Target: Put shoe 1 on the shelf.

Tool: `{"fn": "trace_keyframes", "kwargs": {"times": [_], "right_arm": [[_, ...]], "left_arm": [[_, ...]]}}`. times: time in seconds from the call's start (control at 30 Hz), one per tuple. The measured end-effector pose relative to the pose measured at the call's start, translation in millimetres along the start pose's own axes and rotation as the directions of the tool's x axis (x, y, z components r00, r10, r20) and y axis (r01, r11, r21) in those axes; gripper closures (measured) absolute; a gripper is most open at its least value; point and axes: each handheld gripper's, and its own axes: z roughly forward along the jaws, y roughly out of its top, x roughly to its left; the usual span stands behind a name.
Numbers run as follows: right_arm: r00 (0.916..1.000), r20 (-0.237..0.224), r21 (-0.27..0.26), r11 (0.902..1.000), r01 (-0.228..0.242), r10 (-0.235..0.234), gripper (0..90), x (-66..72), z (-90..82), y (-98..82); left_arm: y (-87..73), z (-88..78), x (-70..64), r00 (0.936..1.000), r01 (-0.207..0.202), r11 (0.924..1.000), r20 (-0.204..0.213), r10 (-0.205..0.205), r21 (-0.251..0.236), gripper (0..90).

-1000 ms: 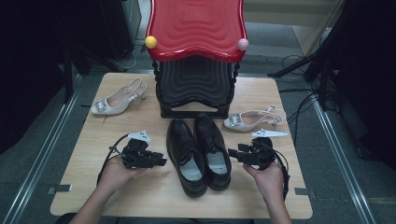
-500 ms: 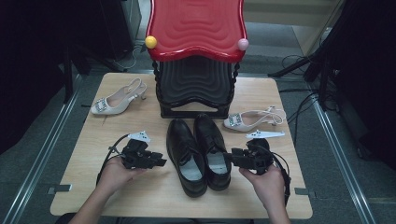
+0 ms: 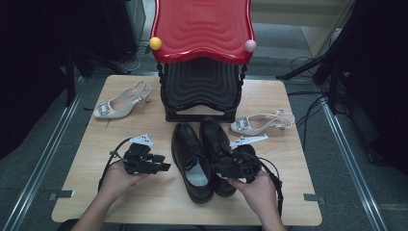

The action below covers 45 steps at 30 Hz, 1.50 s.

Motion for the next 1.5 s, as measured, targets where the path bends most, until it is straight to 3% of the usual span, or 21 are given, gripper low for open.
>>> {"fn": "trace_keyframes", "kwargs": {"times": [0.17, 0.43, 0.5, 0.6, 0.73, 0.9, 1.13, 1.3, 1.5], "right_arm": [[0.9997, 0.014, 0.098, 0.995, 0.021, -0.022, 52.8, 7.1, 24.3, 4.9], [0.998, 0.062, 0.191, 0.9815, -0.019, 0.007, 54.0, 3.4, 55.6, 14.6], [0.9941, 0.108, 0.209, 0.9774, -0.03, 0.008, 57.5, 6.6, 59.7, 17.0], [0.9864, 0.16, 0.226, 0.9741, 0.002, -0.039, 64.6, 12.2, 63.3, 17.8], [0.9811, 0.18, 0.234, 0.9717, 0.027, -0.071, 75.3, 11.0, 63.0, 17.8], [0.9859, 0.167, 0.193, 0.9809, -0.02, -0.012, 81.0, 4.7, 58.8, 14.3], [0.9915, 0.127, 0.194, 0.9795, -0.053, 0.028, 83.2, -9.0, 46.0, 15.7], [0.9948, 0.077, 0.164, 0.9833, -0.079, 0.067, 83.6, -16.6, 34.3, 18.4], [0.9943, -0.028, 0.145, 0.9846, -0.098, 0.103, 83.5, -16.4, 19.6, 20.1]], "left_arm": [[0.7, -2.6, 0.7, 0.9999, -0.003, 1.0, -0.01, 0.003, -0.005, 51.0], [2.2, -6.0, 3.9, 0.9997, -0.001, 0.9997, -0.023, 0.001, -0.025, 50.4], [2.5, -6.4, 6.2, 0.9998, 0.005, 0.9995, -0.019, -0.006, -0.03, 48.0], [3.1, -7.1, 9.4, 0.9994, 0.011, 0.9993, -0.031, -0.012, -0.036, 43.7], [4.1, -10.8, 12.8, 0.9991, 0.015, 0.9985, -0.039, -0.018, -0.053, 42.0], [2.3, -13.1, 19.3, 0.9976, 0.023, 0.9986, -0.064, -0.026, -0.049, 41.8], [1.5, -12.9, 23.0, 0.9969, 0.018, 0.9988, -0.076, -0.021, -0.045, 42.8], [1.2, -12.5, 23.1, 0.9967, 0.012, 0.9992, -0.08, -0.015, -0.039, 42.9], [0.7, -12.3, 23.9, 0.9965, 0.016, 0.9992, -0.082, -0.019, -0.036, 43.3]]}}
